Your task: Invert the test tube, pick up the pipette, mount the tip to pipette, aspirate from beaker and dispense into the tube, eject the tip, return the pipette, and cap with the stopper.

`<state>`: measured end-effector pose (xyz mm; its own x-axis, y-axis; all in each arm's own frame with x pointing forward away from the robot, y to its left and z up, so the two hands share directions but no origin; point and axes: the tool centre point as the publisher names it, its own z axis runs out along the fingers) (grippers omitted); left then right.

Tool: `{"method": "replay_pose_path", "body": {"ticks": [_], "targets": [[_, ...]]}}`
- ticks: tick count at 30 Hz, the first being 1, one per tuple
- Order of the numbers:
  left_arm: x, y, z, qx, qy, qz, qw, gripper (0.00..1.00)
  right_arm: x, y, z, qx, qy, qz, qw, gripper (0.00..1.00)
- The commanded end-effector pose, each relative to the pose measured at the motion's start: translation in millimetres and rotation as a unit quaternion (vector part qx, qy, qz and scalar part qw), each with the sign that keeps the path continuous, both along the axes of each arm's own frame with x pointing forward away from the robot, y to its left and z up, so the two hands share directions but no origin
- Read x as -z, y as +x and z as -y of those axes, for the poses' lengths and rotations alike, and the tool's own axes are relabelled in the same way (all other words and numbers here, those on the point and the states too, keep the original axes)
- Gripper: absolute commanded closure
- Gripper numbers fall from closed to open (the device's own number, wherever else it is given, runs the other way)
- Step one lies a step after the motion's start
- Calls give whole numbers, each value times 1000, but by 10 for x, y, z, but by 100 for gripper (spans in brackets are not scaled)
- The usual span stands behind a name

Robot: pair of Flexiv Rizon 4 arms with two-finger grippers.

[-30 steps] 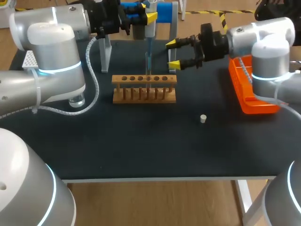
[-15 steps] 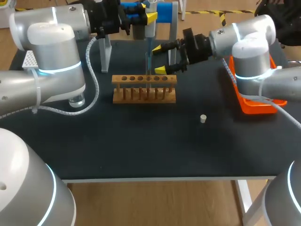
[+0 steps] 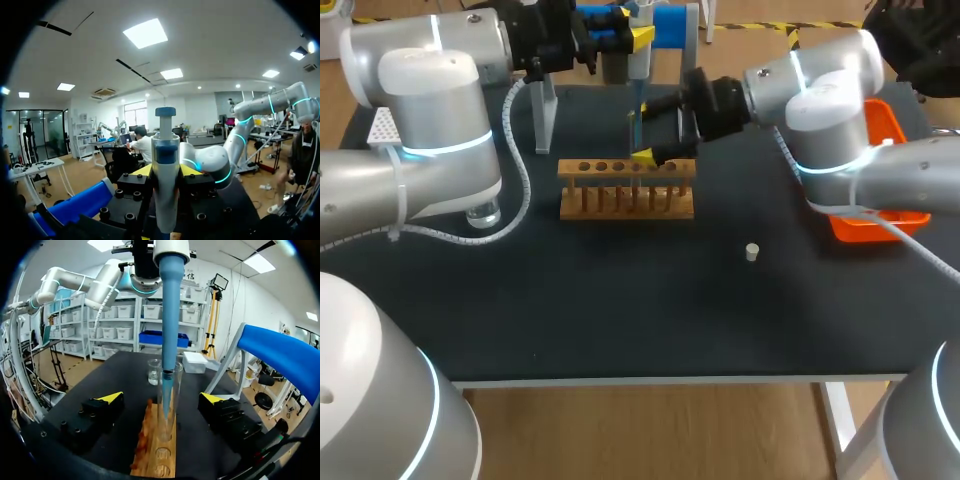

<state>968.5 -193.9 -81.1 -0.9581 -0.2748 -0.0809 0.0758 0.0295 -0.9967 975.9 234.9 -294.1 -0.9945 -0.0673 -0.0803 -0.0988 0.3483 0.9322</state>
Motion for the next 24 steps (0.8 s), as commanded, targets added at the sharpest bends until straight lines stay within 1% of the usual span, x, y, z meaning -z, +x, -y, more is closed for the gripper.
{"method": "replay_pose_path", "body": {"ticks": [1,9,24], "targets": [[-5,-3,2,-1,0,0,1000,100,18,-23,-48,12,-3,9,1000,0],[-5,-3,2,-1,0,0,1000,100,30,-24,-132,22,-9,15,1000,0],[-5,-3,2,-1,0,0,1000,100,85,13,-224,35,-37,17,999,0]]}}
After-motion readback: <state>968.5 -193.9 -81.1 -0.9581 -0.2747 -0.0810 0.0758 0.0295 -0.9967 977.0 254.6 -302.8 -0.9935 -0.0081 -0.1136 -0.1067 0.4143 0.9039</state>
